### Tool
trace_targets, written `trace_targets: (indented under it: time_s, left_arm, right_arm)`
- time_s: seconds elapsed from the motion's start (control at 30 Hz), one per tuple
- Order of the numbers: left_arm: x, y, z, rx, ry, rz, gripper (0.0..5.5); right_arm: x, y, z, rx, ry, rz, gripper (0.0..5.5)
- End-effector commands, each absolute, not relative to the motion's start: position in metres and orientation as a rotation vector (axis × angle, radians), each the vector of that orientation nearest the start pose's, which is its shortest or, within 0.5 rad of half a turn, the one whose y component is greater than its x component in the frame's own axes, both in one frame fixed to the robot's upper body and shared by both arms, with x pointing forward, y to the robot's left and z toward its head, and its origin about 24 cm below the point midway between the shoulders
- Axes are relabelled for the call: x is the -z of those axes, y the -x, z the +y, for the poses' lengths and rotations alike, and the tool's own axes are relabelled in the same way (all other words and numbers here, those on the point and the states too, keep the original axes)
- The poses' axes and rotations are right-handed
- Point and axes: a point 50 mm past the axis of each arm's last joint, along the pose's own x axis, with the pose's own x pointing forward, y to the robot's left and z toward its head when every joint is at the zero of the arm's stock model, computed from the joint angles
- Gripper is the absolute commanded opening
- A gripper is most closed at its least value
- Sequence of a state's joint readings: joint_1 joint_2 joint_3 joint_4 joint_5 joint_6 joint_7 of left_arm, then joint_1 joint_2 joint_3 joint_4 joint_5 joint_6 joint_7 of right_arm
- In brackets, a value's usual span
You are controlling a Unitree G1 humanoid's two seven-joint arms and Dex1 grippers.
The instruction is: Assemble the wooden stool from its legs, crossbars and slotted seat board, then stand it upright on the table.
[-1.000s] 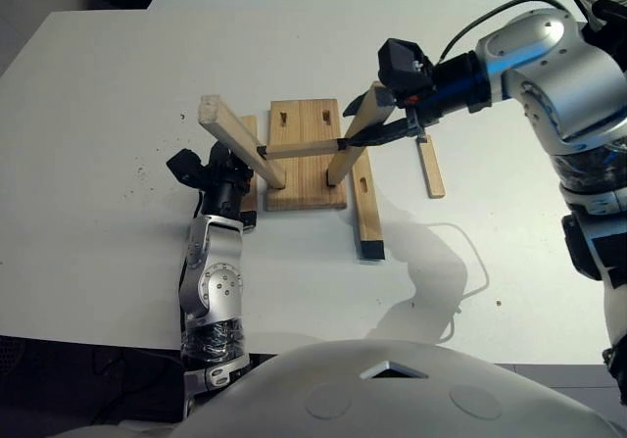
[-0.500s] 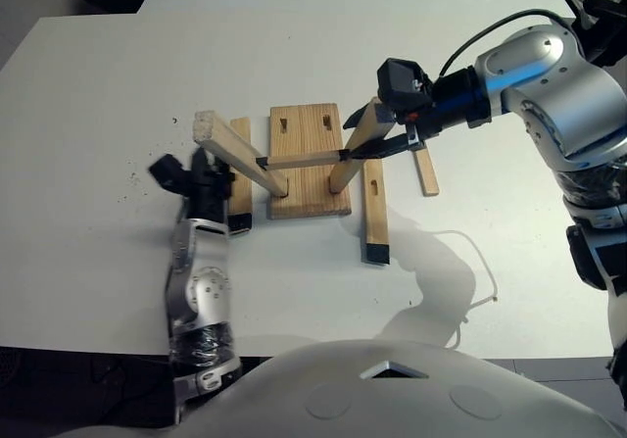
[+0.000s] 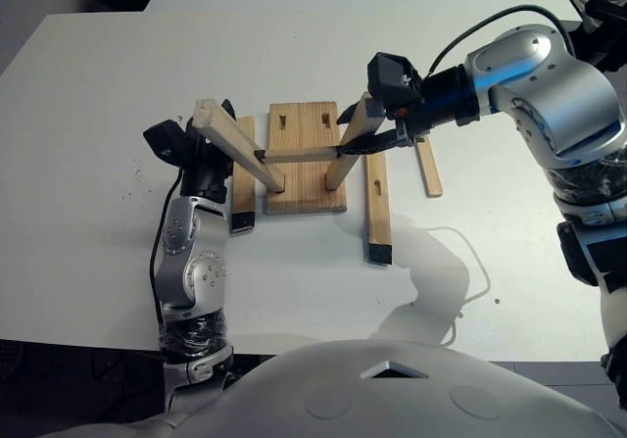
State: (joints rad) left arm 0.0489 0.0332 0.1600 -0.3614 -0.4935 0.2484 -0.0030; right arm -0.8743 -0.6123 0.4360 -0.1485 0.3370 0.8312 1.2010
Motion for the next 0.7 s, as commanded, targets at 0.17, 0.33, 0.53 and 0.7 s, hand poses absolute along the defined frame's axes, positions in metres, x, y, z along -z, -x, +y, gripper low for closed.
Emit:
trace_targets:
  time_s: [0.17,0.33,0.53,0.7]
  left_arm:
    - [-0.088,-0.218,0.253,-0.348,0.473,-0.107,2.93]
    - [-0.11,-0.238,0.162,0.136,0.557,-0.097,2.93]
    - [-0.111,-0.217,0.106,0.478,0.543,-0.036,2.93]
    - [-0.097,-0.22,0.131,0.386,0.513,0.003,2.93]
  right_arm:
    - [-0.171,-0.294,-0.092,-1.432,0.477,0.518,2.03]
    - [-0.173,-0.29,-0.084,-1.477,0.473,0.502,2.03]
    - [-0.178,-0.292,-0.079,-1.512,0.488,0.474,2.03]
    - [-0.178,-0.291,-0.089,-1.528,0.467,0.432,2.03]
